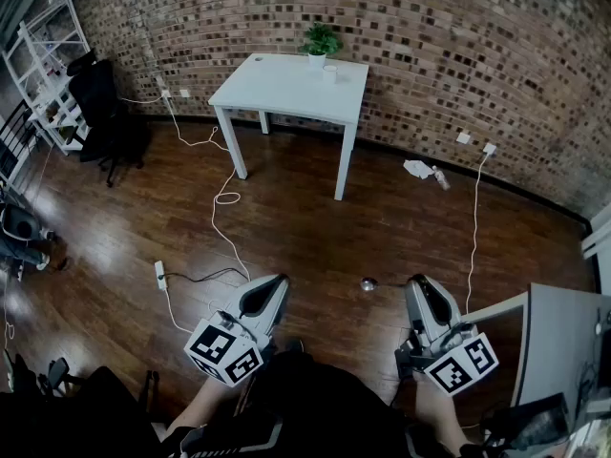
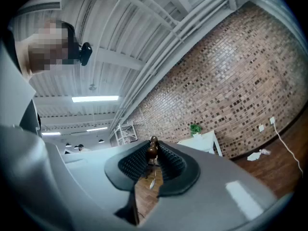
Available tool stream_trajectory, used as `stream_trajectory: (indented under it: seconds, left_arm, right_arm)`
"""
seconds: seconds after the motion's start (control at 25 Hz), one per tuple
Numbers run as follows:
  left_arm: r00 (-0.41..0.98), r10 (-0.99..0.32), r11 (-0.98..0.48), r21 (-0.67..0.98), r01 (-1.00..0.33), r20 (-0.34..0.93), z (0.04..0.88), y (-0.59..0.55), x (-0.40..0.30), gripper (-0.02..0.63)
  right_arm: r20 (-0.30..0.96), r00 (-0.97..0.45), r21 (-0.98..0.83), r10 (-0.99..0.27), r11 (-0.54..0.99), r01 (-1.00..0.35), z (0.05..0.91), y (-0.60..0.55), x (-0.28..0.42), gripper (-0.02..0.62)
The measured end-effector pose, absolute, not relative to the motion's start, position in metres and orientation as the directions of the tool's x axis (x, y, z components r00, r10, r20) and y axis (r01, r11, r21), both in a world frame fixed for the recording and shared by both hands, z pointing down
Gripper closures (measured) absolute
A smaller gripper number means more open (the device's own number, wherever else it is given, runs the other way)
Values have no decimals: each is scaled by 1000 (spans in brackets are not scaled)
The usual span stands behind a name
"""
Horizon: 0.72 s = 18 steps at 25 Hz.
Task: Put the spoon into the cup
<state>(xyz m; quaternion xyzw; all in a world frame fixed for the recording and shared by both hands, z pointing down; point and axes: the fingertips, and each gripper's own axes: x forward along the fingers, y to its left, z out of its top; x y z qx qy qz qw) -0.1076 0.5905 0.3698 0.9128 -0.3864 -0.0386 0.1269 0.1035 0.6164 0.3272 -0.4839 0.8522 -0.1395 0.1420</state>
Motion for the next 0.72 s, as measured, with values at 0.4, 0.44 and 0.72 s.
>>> stream_trajectory:
  seconds: [0.4, 0.44, 0.72]
  left_arm:
    - [740, -671, -699, 291, -654, 50, 384, 500, -137, 614]
    - [747, -662, -704, 294, -646, 58, 387, 491, -136, 614]
    - [754, -654, -711, 289, -641, 65, 393, 427, -86, 614]
  right_arm:
    - [-93, -473, -388, -876, 469, -793, 332, 521, 74, 538]
    - [-95, -468, -388, -879, 465, -795, 331, 513, 74, 538]
    - [-98, -492, -348, -865, 493, -798, 335, 462, 106, 538]
